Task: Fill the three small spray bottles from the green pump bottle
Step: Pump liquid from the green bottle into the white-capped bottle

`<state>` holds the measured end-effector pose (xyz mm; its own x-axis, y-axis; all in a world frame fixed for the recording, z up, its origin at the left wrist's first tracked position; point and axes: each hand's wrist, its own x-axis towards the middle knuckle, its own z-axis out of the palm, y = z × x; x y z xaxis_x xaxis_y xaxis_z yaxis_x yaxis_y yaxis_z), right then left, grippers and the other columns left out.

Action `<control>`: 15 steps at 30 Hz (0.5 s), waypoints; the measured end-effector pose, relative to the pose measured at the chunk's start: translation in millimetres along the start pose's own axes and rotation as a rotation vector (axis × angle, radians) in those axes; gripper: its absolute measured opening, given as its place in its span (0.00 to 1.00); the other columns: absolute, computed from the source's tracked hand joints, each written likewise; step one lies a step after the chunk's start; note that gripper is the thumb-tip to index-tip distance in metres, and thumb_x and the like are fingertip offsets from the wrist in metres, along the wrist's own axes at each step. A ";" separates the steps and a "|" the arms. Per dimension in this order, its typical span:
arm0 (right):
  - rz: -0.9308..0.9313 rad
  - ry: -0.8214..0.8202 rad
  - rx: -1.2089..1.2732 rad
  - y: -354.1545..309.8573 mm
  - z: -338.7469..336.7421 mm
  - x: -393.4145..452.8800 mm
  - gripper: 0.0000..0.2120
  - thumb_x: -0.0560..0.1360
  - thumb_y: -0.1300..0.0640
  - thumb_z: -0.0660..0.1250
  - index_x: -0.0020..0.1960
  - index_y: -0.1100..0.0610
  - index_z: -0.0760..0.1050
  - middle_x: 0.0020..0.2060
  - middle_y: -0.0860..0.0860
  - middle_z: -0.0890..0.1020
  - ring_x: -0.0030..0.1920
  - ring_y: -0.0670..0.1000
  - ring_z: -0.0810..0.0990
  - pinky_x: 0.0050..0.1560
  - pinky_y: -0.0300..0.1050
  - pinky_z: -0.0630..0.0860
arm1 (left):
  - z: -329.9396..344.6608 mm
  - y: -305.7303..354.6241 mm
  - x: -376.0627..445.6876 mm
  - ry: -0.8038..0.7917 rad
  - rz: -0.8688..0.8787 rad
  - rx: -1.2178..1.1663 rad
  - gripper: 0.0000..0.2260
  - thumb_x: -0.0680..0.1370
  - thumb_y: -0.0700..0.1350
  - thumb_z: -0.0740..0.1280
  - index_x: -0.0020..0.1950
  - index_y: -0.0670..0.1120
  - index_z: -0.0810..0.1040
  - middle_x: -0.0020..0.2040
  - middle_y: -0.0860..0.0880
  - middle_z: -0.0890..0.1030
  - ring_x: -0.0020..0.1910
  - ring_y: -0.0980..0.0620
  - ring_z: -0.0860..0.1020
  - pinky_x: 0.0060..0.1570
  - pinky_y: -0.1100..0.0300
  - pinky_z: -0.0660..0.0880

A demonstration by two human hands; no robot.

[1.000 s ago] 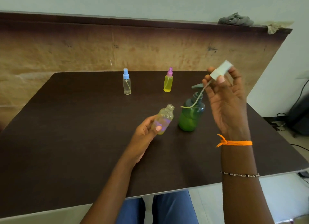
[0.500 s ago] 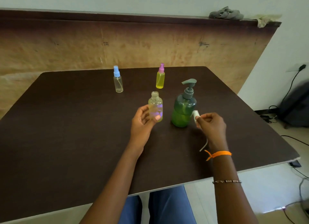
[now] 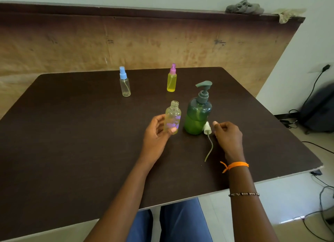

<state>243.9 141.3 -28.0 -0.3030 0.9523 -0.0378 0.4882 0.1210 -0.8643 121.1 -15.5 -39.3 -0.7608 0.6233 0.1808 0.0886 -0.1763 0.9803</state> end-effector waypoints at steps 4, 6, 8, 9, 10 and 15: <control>0.001 -0.009 0.012 0.5 -4.4 2.4 0.14 0.77 0.47 0.62 0.45 0.58 0.76 0.43 0.56 0.81 0.46 0.54 0.79 0.48 0.49 0.74 | 1.6 -1.1 0.0 -0.018 0.005 0.022 0.16 0.73 0.36 0.70 0.57 0.50 0.73 0.54 0.55 0.80 0.52 0.63 0.78 0.54 0.66 0.75; 0.006 -0.013 0.012 1.8 -6.6 3.9 0.14 0.77 0.47 0.62 0.46 0.58 0.76 0.44 0.56 0.81 0.46 0.54 0.79 0.46 0.47 0.73 | 1.8 -0.6 -0.4 -0.015 0.007 0.017 0.16 0.73 0.36 0.70 0.56 0.51 0.73 0.54 0.55 0.80 0.52 0.63 0.78 0.54 0.66 0.75; -0.011 -0.015 0.014 1.8 -8.4 4.9 0.14 0.77 0.48 0.62 0.46 0.58 0.76 0.44 0.56 0.81 0.47 0.54 0.79 0.45 0.45 0.72 | 1.8 1.1 -1.2 -0.009 0.014 0.021 0.16 0.73 0.36 0.70 0.55 0.53 0.73 0.54 0.56 0.80 0.52 0.63 0.78 0.54 0.65 0.75; -0.027 -0.020 0.025 -0.4 -9.4 5.2 0.14 0.77 0.48 0.62 0.46 0.59 0.77 0.43 0.55 0.81 0.47 0.54 0.79 0.45 0.45 0.72 | 1.7 2.1 -1.6 -0.008 0.017 0.024 0.16 0.73 0.37 0.71 0.55 0.53 0.73 0.54 0.56 0.80 0.52 0.63 0.78 0.55 0.64 0.75; -0.048 -0.026 0.034 -4.0 -10.2 5.7 0.14 0.78 0.48 0.62 0.46 0.59 0.77 0.42 0.54 0.81 0.47 0.54 0.79 0.45 0.44 0.72 | 1.8 2.8 -1.5 -0.006 0.017 0.023 0.16 0.73 0.37 0.71 0.55 0.53 0.73 0.53 0.56 0.80 0.52 0.63 0.78 0.55 0.64 0.75; -0.276 0.091 -0.004 -49.2 -14.4 11.3 0.16 0.79 0.48 0.59 0.46 0.59 0.78 0.39 0.49 0.80 0.43 0.48 0.76 0.44 0.42 0.68 | 4.1 6.7 -1.8 0.053 0.014 -0.020 0.16 0.72 0.36 0.71 0.54 0.53 0.75 0.52 0.55 0.81 0.51 0.62 0.79 0.54 0.64 0.76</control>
<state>228.3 150.1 21.4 -0.3500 0.9044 0.2442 0.4004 0.3801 -0.8338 125.7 -14.6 -32.7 -0.7924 0.5799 0.1892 0.0866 -0.2001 0.9760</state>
